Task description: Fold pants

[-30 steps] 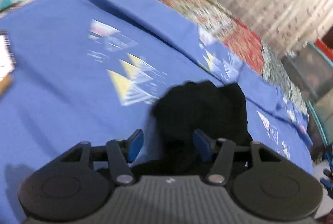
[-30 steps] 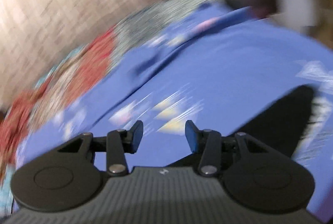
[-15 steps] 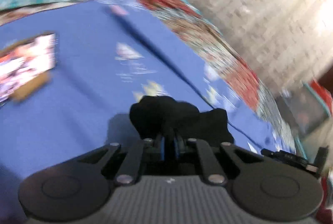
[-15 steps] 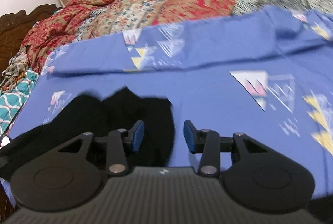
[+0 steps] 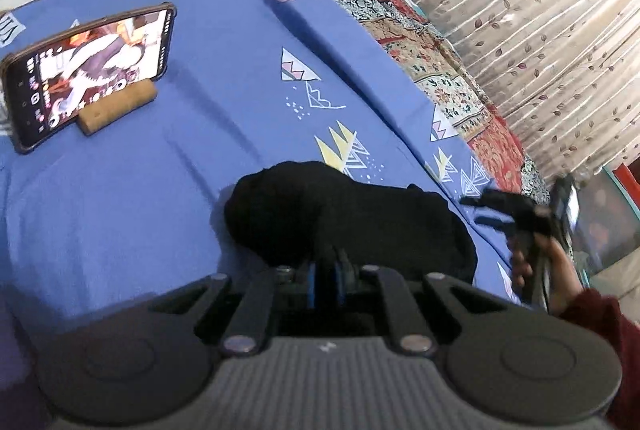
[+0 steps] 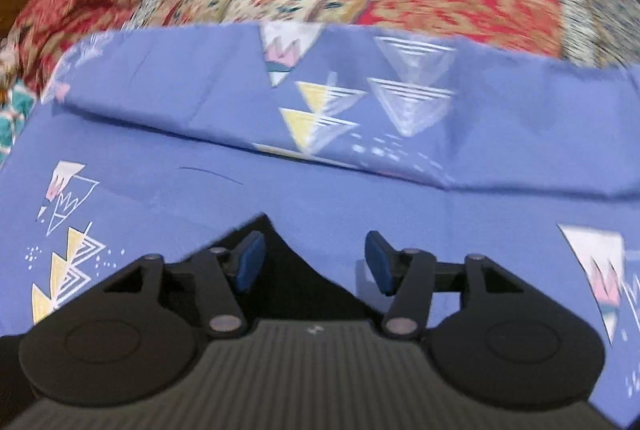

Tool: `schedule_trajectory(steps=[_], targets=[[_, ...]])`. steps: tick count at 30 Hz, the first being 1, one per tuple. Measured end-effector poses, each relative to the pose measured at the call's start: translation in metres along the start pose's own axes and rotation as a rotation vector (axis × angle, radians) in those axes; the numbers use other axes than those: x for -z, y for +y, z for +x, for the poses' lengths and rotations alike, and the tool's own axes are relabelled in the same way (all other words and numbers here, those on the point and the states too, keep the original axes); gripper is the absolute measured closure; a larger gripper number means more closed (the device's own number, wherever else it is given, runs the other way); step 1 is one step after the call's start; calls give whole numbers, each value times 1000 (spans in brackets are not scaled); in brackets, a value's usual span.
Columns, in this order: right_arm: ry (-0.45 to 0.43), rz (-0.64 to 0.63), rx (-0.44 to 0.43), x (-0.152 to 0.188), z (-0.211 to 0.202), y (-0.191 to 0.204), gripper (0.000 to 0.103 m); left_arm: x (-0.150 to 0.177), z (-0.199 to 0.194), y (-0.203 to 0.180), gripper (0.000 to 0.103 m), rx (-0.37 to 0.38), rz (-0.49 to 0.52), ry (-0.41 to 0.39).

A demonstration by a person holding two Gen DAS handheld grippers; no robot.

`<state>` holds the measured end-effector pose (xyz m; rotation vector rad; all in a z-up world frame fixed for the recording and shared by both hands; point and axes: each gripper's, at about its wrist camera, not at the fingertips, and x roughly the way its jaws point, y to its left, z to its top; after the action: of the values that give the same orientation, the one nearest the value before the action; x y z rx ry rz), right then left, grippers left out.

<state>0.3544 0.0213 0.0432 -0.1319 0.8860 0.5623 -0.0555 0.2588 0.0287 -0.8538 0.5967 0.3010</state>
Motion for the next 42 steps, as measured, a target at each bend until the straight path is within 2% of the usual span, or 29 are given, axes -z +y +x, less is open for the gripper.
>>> schedule_trajectory(steps=[2, 4, 5, 6, 7, 8, 11, 13, 16, 18, 21, 23, 25, 27, 30, 33, 35, 37, 42], targets=[[25, -44, 8, -6, 14, 14, 33, 1, 0, 0, 94, -2, -6, 5], [83, -77, 13, -3, 32, 25, 35, 3, 0, -1, 94, -8, -4, 10], [129, -76, 3, 2, 41, 28, 52, 3, 0, -2, 94, -11, 1, 10], [179, -74, -17, 9, 48, 30, 64, 2, 0, -2, 94, -13, 5, 10], [157, -84, -30, 16, 45, 34, 83, 2, 0, -3, 94, -14, 8, 9], [120, -107, -36, 20, 37, 39, 93, 1, 0, -5, 94, -14, 14, 5], [27, -96, -35, 16, 2, 36, 94, -4, 1, -14, 94, -23, 50, -8], [-50, -3, -44, 1, -29, 10, 94, -9, 2, -24, 94, -24, 81, -21], [-226, 165, 0, -25, -93, -55, 94, -17, 3, -43, 94, -6, 122, -45], [-336, 300, 38, -30, -140, -113, 94, -18, 4, -56, 94, 9, 140, -58], [-429, 447, 106, -8, -203, -194, 94, -8, 15, -70, 94, 31, 155, -33], [-476, 523, 180, 23, -240, -239, 94, 2, 24, -76, 94, 59, 162, 7], [-478, 623, 199, 65, -264, -278, 94, 16, 35, -84, 94, 71, 183, 50], [-427, 688, 233, 113, -277, -303, 93, 28, 43, -90, 94, 64, 209, 82], [-276, 726, 308, 177, -276, -320, 89, 42, 51, -99, 94, 37, 253, 113], [-204, 782, 353, 234, -276, -321, 86, 48, 50, -105, 94, 12, 285, 117], [-186, 811, 366, 256, -277, -317, 82, 48, 47, -105, 94, 9, 285, 125], [-193, 822, 391, 262, -284, -321, 82, 49, 45, -106, 91, 8, 293, 127], [-297, 806, 406, 248, -308, -323, 80, 45, 42, -111, 84, -6, 346, 107]])
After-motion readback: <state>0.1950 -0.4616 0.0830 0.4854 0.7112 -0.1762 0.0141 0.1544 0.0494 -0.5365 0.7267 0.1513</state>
